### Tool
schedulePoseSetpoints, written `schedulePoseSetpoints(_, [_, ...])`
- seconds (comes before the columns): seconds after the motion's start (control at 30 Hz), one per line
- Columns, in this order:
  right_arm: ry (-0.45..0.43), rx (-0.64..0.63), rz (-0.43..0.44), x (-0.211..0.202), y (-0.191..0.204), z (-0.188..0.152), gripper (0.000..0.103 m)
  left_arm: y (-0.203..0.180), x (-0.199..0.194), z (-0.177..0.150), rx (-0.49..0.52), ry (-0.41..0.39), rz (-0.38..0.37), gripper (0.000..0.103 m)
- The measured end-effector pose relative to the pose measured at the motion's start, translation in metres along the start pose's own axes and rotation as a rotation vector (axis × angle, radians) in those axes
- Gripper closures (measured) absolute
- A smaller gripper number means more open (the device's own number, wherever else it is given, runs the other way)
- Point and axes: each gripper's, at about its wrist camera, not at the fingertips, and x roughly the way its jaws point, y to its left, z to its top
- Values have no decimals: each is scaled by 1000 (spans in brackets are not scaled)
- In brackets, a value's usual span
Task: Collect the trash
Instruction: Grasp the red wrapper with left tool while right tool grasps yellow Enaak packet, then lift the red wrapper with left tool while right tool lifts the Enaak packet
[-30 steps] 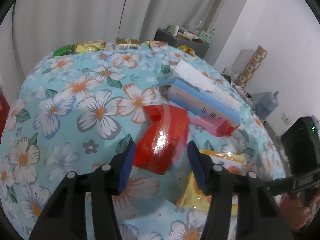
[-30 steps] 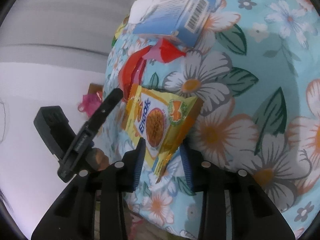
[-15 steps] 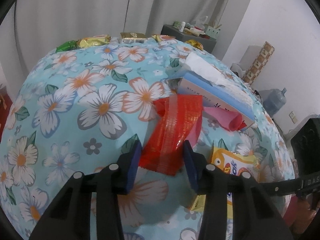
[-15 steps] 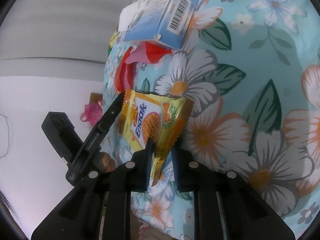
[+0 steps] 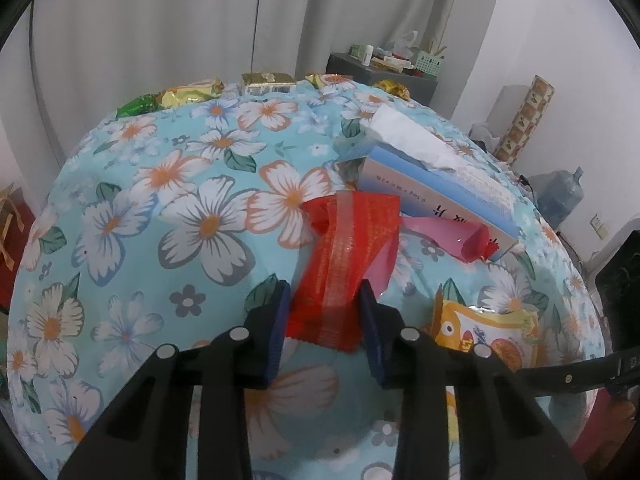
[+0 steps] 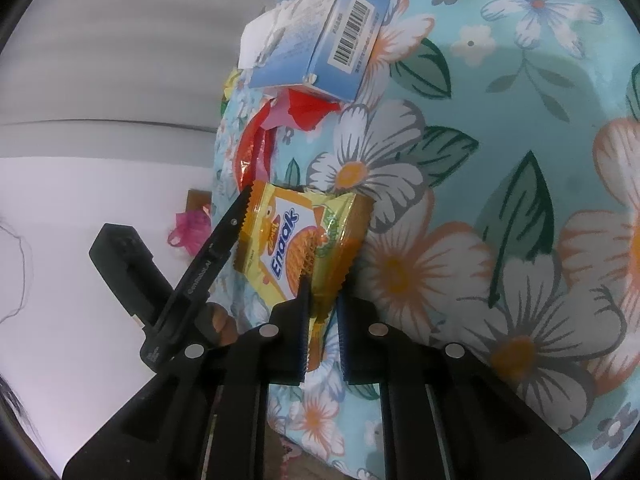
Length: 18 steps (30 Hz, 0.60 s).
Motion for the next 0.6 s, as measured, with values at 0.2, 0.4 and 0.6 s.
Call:
schedulePoseSetpoints(0.2, [-5, -3, 12, -7, -3, -1, 94, -3, -6, -2, 3, -15, 12, 76])
schedulePoseSetpoints(0.4, [-17, -5, 20, -11, -3, -1, 95, -7, -11, -3, -1, -25, 17, 78])
schedulePoseSetpoints(0.6, [-24, -3, 30, -17, -5, -2, 95, -11, -19, -4, 1, -40, 24, 79])
